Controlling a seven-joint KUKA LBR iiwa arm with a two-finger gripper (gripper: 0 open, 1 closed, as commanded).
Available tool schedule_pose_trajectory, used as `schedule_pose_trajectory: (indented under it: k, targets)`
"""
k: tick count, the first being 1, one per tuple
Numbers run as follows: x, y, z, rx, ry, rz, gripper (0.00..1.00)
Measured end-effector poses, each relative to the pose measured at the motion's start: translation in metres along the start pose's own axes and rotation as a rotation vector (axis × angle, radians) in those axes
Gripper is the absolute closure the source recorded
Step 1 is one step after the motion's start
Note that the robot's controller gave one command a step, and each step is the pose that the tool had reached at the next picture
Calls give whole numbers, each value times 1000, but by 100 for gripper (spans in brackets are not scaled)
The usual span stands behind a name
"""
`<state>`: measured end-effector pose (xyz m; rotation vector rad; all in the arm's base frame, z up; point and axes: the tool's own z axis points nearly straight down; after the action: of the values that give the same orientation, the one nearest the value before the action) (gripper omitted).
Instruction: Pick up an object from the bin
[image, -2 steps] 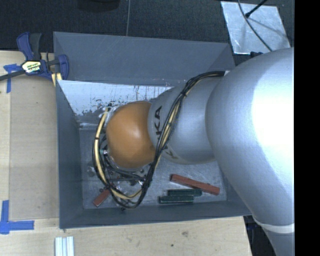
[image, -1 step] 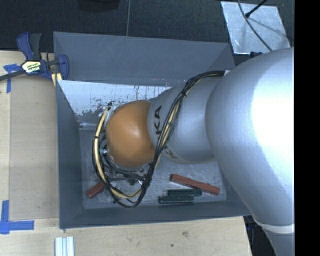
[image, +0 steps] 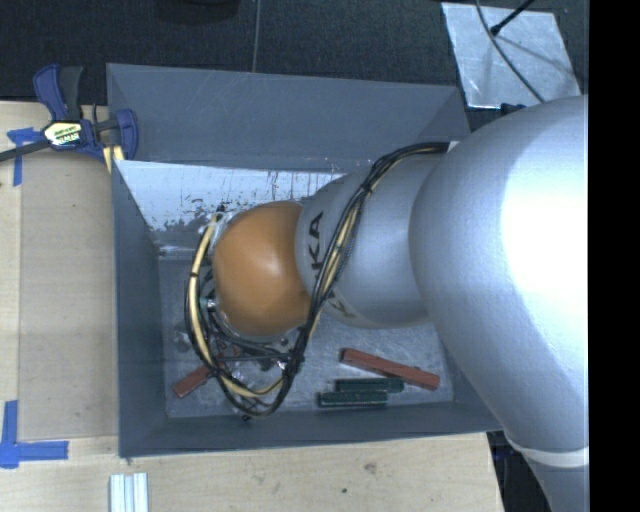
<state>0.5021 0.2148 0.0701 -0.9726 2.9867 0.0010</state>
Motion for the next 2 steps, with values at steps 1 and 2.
schedule_pose_trajectory:
  k: [1, 2]
  targets:
    - [0, 0, 0, 0, -1, 0, 100]
    - [-8, 8, -16, 1, -5, -22, 100]
